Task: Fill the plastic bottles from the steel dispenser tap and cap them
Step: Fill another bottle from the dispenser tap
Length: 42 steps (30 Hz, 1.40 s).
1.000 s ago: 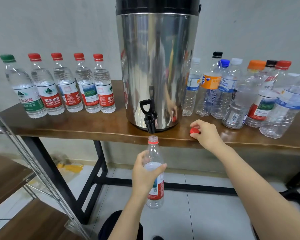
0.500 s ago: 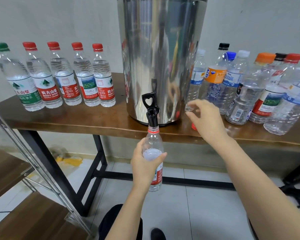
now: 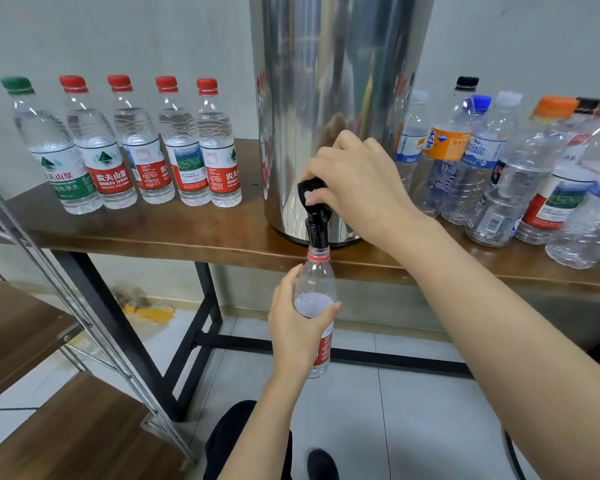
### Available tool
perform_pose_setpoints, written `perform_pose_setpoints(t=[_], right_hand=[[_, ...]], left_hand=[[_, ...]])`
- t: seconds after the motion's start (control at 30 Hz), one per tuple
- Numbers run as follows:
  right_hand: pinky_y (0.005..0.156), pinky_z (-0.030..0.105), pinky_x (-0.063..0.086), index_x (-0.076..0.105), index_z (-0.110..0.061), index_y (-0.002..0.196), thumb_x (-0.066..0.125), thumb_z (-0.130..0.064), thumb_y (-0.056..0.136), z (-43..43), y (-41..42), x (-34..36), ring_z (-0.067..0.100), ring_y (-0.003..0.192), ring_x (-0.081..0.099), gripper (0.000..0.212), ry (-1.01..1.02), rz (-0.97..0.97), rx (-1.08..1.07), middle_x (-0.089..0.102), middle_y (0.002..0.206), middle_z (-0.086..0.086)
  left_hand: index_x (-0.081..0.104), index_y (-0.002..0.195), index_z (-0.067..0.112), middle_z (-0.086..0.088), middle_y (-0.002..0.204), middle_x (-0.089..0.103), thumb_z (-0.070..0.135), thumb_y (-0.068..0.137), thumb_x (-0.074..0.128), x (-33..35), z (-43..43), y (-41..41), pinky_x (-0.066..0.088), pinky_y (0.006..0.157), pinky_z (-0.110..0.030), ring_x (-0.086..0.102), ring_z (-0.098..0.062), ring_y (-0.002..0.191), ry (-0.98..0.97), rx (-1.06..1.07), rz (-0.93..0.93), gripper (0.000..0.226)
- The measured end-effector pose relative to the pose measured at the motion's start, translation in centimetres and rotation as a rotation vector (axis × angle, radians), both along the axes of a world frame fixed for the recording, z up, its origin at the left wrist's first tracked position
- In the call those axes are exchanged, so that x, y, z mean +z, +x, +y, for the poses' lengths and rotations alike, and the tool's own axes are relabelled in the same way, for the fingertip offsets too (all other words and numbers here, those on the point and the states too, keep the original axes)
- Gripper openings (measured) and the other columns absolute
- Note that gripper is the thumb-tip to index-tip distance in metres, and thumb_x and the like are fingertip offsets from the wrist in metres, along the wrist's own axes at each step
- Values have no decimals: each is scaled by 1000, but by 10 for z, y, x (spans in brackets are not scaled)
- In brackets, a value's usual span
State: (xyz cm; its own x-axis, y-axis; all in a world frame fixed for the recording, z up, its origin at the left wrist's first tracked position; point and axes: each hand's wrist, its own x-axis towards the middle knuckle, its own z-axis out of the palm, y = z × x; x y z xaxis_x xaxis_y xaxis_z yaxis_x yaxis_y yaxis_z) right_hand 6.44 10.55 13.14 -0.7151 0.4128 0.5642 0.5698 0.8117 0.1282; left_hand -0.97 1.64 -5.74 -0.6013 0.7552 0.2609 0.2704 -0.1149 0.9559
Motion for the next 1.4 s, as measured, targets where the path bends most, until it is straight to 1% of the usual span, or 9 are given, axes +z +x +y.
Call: perform_pose_setpoints(t=[0.3,0.47,0.57,0.7,0.77,0.9,1.03,1.2,1.4], right_hand=[[69,30,20,66,-16,82,72,-23,82,-2,5,-23,20,84,43,10,195,201,28,60,80,-2],[65,34,34,63,-9,75,68,-2,81,-14,17,-68,22,79,45,10,269,453,60,58,75,3],[65,36,41,67,-9,79,75,-3,79,-18,19,-84,22,82,52,10,202,517,76,62,79,2],[76,31,38,69,-15,84,71,-54,82,-23,19,-87,18,95,53,39,64,555,18,66,95,-5],[77,31,36,69,-18,84,65,-65,80,-28,17,-88,18,97,52,47,16,604,-23,65,97,-9],[82,29,30,69,-25,84,64,-58,83,-33,14,-87,9,96,47,33,-117,687,-68,63,88,-19],[86,29,25,67,-29,98,64,-48,87,-22,27,-82,3,94,42,22,-259,658,18,51,84,-32],[93,47,41,67,-25,89,60,-39,89,-1,32,-84,1,97,48,16,-373,683,146,55,96,-41],[89,55,45,65,-28,93,59,-32,93,7,17,-106,5,102,50,7,-409,881,228,63,110,-25]], left_hand=[[53,130,36,21,127,57,24,70,88,0,-1,-1,48,103,-34,52,1,119,6,12,15,71],[53,132,33,18,128,58,24,69,88,-1,0,-1,48,103,-34,52,0,120,16,10,6,73],[52,133,33,19,128,57,24,70,88,0,1,-1,45,103,-27,48,10,118,18,0,26,73],[52,133,33,21,126,52,24,69,87,0,-1,-1,38,97,-15,42,21,114,19,-2,35,74],[52,131,36,21,125,51,24,69,88,0,-1,-1,39,96,-17,41,22,114,19,1,30,73],[48,124,46,20,127,53,23,69,88,-1,-2,-1,41,96,-21,42,20,115,21,-8,5,72],[53,127,39,16,127,56,25,67,90,-3,1,-2,47,103,-35,49,4,120,18,20,-4,72],[54,126,40,14,124,57,24,66,91,-5,3,-2,50,99,-41,54,-8,119,14,14,-24,72],[52,127,41,14,127,57,26,68,89,-7,4,0,51,100,-44,54,-9,121,13,26,-28,72]])
